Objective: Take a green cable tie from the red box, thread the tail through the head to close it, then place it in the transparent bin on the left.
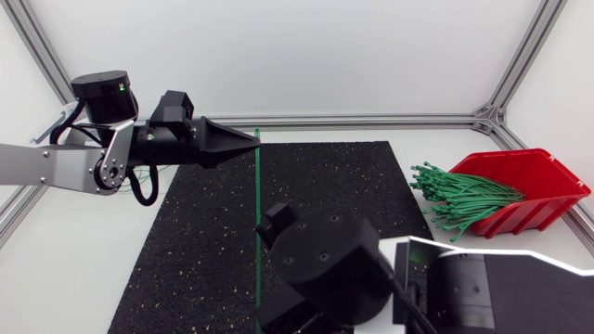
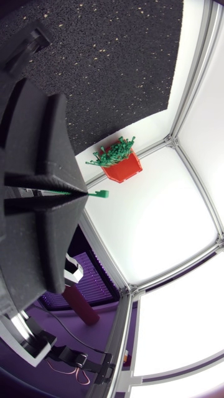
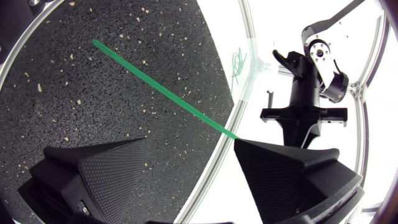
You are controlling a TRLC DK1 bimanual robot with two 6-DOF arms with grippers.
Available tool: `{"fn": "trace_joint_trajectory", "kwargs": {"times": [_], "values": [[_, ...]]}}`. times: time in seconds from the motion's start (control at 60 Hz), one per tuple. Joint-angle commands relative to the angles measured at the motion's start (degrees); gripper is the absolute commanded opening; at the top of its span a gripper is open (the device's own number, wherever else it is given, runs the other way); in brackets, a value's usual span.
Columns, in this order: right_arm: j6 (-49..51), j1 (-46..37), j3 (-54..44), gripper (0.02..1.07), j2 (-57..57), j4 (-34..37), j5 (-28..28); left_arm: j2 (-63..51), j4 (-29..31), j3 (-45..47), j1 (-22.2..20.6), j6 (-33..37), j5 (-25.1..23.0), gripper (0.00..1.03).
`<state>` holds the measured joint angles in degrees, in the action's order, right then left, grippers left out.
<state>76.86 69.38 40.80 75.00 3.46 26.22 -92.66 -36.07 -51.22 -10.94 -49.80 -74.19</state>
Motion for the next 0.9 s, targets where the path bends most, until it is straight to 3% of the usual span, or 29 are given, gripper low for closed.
{"fn": "trace_joint_trajectory", "kwargs": {"times": [0.0, 0.05, 0.25, 0.633, 0.883], "values": [[2.15, 1.19, -1.77, 1.03, -0.91, -2.67, 0.76, -2.52, -0.75, -2.39, 0.48, -2.23, -1.74, 0.04], [3.74, 1.28, -2.74, 1.03, -1.61, -4.34, 0.50, -3.40, -0.75, -2.83, 0.57, -2.32, -2.45, 0.04], [13.84, 1.46, -11.00, 1.03, -1.44, -23.15, -0.47, -3.93, -0.75, -2.66, 1.01, -2.23, -3.41, 0.04], [27.91, 0.66, -22.95, 1.03, 5.24, -48.46, -11.01, -4.54, -0.66, -3.01, 1.10, -2.32, -3.41, 0.04], [35.46, -4.79, -24.36, 1.02, 8.32, -55.76, -21.82, -5.69, -0.66, -3.01, 0.13, -2.32, -3.33, 0.04]]}}
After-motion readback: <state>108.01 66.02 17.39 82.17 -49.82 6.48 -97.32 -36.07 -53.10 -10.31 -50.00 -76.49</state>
